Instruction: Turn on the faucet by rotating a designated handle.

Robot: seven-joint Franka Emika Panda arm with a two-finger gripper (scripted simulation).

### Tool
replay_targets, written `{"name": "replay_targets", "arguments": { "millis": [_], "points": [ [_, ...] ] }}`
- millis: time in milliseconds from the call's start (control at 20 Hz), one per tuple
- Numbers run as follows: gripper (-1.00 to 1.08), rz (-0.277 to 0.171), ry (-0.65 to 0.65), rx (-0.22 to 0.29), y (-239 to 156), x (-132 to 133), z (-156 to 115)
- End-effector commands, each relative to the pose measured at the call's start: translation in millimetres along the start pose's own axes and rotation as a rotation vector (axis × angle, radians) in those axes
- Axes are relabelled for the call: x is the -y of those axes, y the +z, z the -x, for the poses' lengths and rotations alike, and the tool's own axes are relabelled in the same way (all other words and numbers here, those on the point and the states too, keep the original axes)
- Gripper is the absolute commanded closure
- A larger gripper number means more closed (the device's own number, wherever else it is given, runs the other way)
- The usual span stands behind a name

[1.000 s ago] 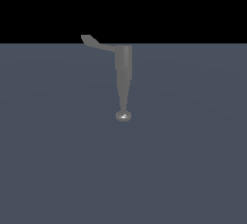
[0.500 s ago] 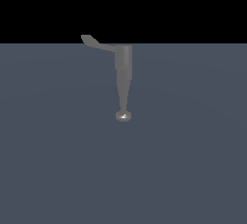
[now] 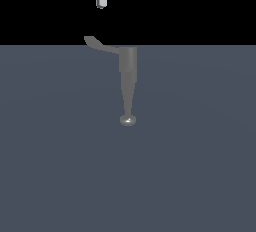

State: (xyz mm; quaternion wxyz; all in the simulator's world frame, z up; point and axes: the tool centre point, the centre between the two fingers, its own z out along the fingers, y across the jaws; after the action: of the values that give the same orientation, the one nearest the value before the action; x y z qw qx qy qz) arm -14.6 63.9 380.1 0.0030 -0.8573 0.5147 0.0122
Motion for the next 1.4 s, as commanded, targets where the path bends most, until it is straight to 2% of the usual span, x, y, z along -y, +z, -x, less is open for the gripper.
{"name": "replay_targets", "arguments": {
  "millis": [0, 700, 1350],
  "points": [
    [1.08, -0.001, 0.058, -0.003, 9.4, 12.5, -0.5],
    [1.08, -0.009, 0.337, -0.018, 62.7, 70.2, 0.9],
    [1.08, -0.012, 0.419, -0.022, 80.2, 86.0, 2.5]
  ]
}}
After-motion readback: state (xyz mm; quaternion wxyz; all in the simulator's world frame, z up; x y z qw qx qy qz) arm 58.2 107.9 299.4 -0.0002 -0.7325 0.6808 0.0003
